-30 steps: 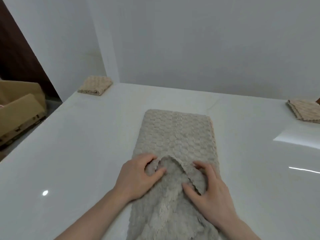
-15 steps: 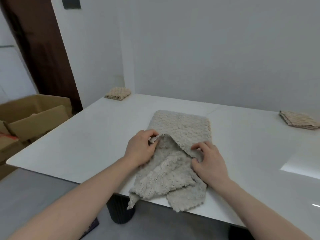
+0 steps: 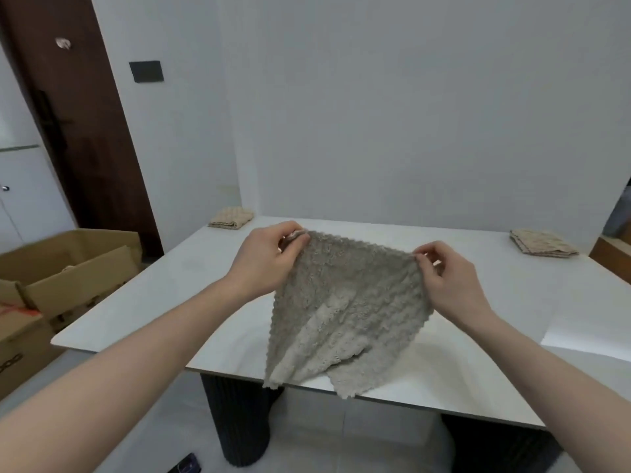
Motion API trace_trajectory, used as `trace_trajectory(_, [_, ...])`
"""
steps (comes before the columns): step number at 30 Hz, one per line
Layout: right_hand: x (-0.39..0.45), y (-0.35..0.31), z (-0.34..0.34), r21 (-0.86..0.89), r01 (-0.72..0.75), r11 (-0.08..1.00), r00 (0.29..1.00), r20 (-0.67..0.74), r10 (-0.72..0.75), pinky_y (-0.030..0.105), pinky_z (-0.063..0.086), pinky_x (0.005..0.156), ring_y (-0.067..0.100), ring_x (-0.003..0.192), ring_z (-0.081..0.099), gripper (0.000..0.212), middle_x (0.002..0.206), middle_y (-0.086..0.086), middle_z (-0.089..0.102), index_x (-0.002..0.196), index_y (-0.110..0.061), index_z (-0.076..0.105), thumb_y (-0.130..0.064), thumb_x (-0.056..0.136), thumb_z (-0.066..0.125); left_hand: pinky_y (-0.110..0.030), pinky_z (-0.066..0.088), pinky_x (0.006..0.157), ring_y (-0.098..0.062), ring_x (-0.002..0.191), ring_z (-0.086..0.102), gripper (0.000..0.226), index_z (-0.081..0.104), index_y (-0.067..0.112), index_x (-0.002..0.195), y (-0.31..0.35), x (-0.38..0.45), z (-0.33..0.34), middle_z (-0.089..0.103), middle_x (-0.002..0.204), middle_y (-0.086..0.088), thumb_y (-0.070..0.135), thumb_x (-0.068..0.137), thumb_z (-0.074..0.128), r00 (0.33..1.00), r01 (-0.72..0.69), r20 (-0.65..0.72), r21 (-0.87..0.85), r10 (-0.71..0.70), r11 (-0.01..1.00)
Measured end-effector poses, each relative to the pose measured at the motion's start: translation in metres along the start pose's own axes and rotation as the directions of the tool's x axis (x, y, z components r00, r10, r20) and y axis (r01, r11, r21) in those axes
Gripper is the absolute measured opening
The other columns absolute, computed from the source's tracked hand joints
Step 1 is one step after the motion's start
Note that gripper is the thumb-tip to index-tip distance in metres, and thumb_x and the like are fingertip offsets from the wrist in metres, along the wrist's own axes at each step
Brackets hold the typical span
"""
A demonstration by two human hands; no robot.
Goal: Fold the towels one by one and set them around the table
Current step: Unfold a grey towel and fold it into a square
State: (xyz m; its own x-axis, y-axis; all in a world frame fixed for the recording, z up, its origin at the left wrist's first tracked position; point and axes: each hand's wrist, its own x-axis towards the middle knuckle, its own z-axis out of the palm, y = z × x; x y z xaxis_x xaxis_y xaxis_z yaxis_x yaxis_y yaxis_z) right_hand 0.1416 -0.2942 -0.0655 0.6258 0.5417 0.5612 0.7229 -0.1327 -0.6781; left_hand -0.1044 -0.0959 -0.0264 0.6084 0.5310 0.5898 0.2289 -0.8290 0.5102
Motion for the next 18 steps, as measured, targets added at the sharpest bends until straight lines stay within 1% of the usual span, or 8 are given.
trace_trajectory(1, [0.003,-0.01,-0.01,0.054,0.002,0.999,0.999,-0.032,0.0,0.015,0.046,0.063,0.005,0.061,0.058,0.007,0.083,-0.009,0.068,0.092,-0.028,0.068,-0.025,0.097,0.064,-0.033,0.047,0.069,-0.01,0.069,0.057,0.018,0.067,0.028,0.088,0.008,0.0,-0.009,0.064,0.072,0.008,0.036,0.102,0.057,1.0,-0.018,-0.023,-0.017,0.018,1.0])
trace_trajectory(4, [0.008,-0.043,-0.038,0.205,0.022,0.979,0.993,-0.118,0.002,0.014,0.044,0.057,0.008,0.058,0.055,0.005,0.082,-0.008,0.069,0.089,-0.029,0.068,-0.029,0.094,0.071,-0.025,0.039,0.06,-0.01,0.059,0.048,0.02,0.068,0.023,0.085,0.032,0.0,-0.034,0.057,0.063,0.008,0.032,0.101,0.061,0.995,-0.041,-0.09,-0.09,0.033,0.995])
trace_trajectory(5, [0.009,-0.053,-0.046,0.251,0.04,0.967,0.989,-0.146,-0.003,0.013,0.044,0.057,0.007,0.06,0.056,0.006,0.081,-0.009,0.069,0.09,-0.027,0.068,-0.028,0.093,0.073,-0.026,0.039,0.059,-0.013,0.059,0.048,0.02,0.068,0.021,0.085,0.039,0.0,-0.043,0.057,0.063,0.005,0.032,0.101,0.061,0.994,-0.046,-0.106,-0.113,0.034,0.993])
trace_trajectory(8, [0.014,-0.077,-0.067,0.325,0.093,0.941,0.978,-0.206,-0.026,0.011,0.047,0.057,-0.001,0.066,0.062,0.011,0.081,-0.008,0.071,0.095,-0.019,0.069,-0.026,0.091,0.077,-0.033,0.04,0.058,-0.025,0.063,0.05,0.027,0.066,0.015,0.085,0.052,0.007,-0.062,0.058,0.073,-0.017,0.036,0.102,0.06,0.989,-0.079,-0.134,-0.173,0.056,0.982])
trace_trajectory(10, [0.019,-0.084,-0.075,0.34,0.096,0.935,0.979,-0.204,-0.027,0.014,0.05,0.058,0.0,0.067,0.065,0.018,0.081,-0.007,0.073,0.098,-0.017,0.07,-0.03,0.089,0.079,-0.032,0.038,0.06,-0.02,0.063,0.046,0.032,0.064,0.013,0.084,0.056,0.013,-0.071,0.054,0.073,-0.021,0.039,0.101,0.059,0.989,-0.08,-0.139,-0.2,0.053,0.977])
trace_trajectory(14, [0.034,-0.077,-0.072,0.302,0.07,0.951,0.989,-0.144,-0.027,0.021,0.053,0.067,0.002,0.072,0.069,0.02,0.084,-0.006,0.075,0.101,-0.02,0.071,-0.034,0.089,0.079,-0.031,0.035,0.061,-0.013,0.062,0.043,0.036,0.063,0.009,0.081,0.05,0.03,-0.069,0.049,0.066,0.001,0.039,0.101,0.059,0.995,0.011,-0.095,-0.19,-0.029,0.982])
trace_trajectory(16, [0.045,-0.064,-0.063,0.207,0.039,0.978,0.996,-0.092,-0.02,0.022,0.05,0.07,0.001,0.079,0.067,0.017,0.088,-0.007,0.074,0.1,-0.023,0.071,-0.035,0.089,0.078,-0.031,0.036,0.06,-0.011,0.059,0.044,0.035,0.062,0.014,0.075,0.039,0.039,-0.058,0.05,0.061,0.01,0.039,0.1,0.06,0.995,0.086,-0.043,-0.121,-0.092,0.989])
trace_trajectory(18, [0.053,-0.048,-0.049,0.105,0.007,0.994,0.999,-0.033,-0.003,0.023,0.048,0.072,-0.001,0.083,0.064,0.012,0.092,-0.007,0.072,0.099,-0.025,0.071,-0.032,0.09,0.076,-0.031,0.041,0.062,-0.013,0.061,0.049,0.037,0.058,0.02,0.068,0.026,0.044,-0.044,0.052,0.059,0.011,0.041,0.099,0.061,0.99,0.143,0.025,-0.031,-0.142,0.989])
